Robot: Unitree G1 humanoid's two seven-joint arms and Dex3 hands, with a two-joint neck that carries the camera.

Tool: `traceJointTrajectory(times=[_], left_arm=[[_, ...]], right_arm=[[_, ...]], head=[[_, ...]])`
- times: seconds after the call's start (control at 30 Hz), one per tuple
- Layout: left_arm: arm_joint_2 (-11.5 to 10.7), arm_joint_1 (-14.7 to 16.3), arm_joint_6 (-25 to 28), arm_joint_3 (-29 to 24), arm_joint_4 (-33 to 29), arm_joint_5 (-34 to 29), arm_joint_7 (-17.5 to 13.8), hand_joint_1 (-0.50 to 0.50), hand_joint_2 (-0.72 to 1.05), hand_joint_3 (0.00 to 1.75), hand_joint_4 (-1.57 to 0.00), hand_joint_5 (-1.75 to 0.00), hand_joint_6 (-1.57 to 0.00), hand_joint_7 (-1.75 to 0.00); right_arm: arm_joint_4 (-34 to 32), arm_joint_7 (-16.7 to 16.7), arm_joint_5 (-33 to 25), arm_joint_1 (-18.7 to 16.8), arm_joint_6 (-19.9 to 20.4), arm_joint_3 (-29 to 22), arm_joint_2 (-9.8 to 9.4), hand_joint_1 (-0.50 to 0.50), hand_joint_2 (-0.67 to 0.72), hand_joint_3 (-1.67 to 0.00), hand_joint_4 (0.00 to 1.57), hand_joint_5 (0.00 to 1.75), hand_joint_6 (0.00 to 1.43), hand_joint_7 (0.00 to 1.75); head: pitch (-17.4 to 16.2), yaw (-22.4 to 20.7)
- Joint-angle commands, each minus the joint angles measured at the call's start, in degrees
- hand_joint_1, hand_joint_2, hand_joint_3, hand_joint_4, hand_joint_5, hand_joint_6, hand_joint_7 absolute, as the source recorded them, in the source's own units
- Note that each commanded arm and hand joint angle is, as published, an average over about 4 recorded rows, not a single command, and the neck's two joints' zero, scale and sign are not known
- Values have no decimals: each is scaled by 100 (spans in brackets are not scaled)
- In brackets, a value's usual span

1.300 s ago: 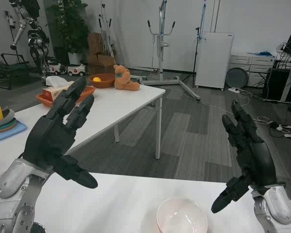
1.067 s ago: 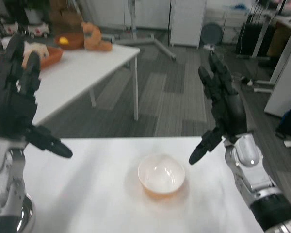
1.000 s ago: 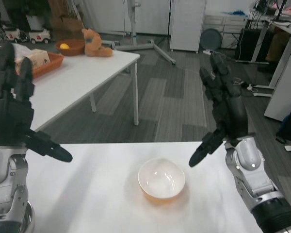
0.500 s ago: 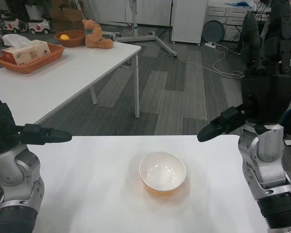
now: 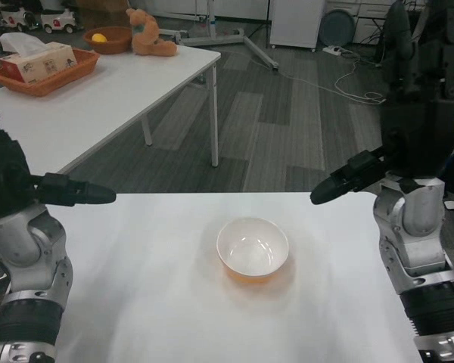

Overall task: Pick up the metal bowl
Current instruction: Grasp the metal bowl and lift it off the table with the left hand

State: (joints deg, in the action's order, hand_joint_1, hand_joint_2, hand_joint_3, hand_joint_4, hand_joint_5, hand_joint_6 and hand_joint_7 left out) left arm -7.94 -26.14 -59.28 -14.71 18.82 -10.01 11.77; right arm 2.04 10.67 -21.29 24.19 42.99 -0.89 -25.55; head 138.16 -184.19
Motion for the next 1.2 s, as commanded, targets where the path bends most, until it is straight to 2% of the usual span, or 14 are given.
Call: traceJointTrajectory(times=[0.03, 0.13, 0.2, 0.23, 0.33, 0.4, 0.53, 0.8, 0.9, 1.03, 1.2], left_arm=[[-199, 131, 760, -89, -502, -216, -553, -50, -64, 2, 0, 0, 0, 0], [-384, 241, 1647, -274, -1100, -144, -892, -50, -68, 2, 0, 0, 0, 0], [-641, 329, 2496, -447, -1621, -63, -1171, -50, -66, 0, 0, 0, 0, 0], [-839, 382, 2966, -529, -1898, -34, -1305, -50, -64, 0, 0, 0, 0, 0], [-1324, 500, 3871, -669, -2392, -36, -1538, -50, -64, 0, 0, 0, 0, 0], [-1548, 606, 4526, -806, -2731, -23, -1753, -50, -68, 0, 0, 0, 0, 0], [-1830, 887, 5497, -1074, -3293, 17, -2109, -50, -72, 0, 0, 0, 0, 0], [-2043, 1348, 6901, -1647, -4356, 342, -2656, -50, -72, 0, 0, 0, 0, 0], [-2124, 1494, 7211, -1772, -4554, 452, -2843, -50, -72, 0, 0, 0, 0, 0], [-2124, 1775, 7253, -1937, -4563, 456, -3203, -50, -72, 0, 0, -5, 0, 0], [-2144, 1948, 7633, -1808, -4563, 561, -3645, -50, -72, 0, 0, -15, 0, 0]], right_arm=[[170, 32, -37, -38, 8, -3, 23, -46, 66, 0, 0, 0, 0, 0], [330, 23, -42, -2, 10, 23, 6, -46, 66, 0, 0, 0, 0, 0], [532, 17, -55, 39, 14, 38, -14, -46, 66, 0, 0, 0, 0, 0], [666, 14, -70, 68, 21, 52, -27, -46, 66, 0, 0, 0, 0, 0], [943, 14, -108, 129, 47, 102, -56, -46, 66, 0, 0, 0, 0, 0], [1079, 10, -121, 160, 65, 133, -65, -46, 66, 0, 0, 0, 0, 0], [1277, -3, -160, 191, 96, 181, -82, -46, 66, 0, 0, 0, 0, 0], [1580, -3, -182, 261, 104, 249, -128, -46, 66, 0, 0, 0, 0, 0], [1673, -3, -182, 318, 104, 318, -144, -46, 66, 0, 0, 0, 0, 0], [1824, -3, -196, 444, 104, 491, -183, -46, 66, 0, 0, 0, 0, 0], [1996, -3, -222, 534, 104, 652, -221, -46, 66, 0, 0, 0, 0, 0]], head=[[-128, -554], [-253, -1156], [-337, -1653], [-372, -1875], [-411, -2321], [-412, -2670], [-397, -3199], [-205, -4070], [-178, -4365], [-148, -4610], [-137, -4772]])
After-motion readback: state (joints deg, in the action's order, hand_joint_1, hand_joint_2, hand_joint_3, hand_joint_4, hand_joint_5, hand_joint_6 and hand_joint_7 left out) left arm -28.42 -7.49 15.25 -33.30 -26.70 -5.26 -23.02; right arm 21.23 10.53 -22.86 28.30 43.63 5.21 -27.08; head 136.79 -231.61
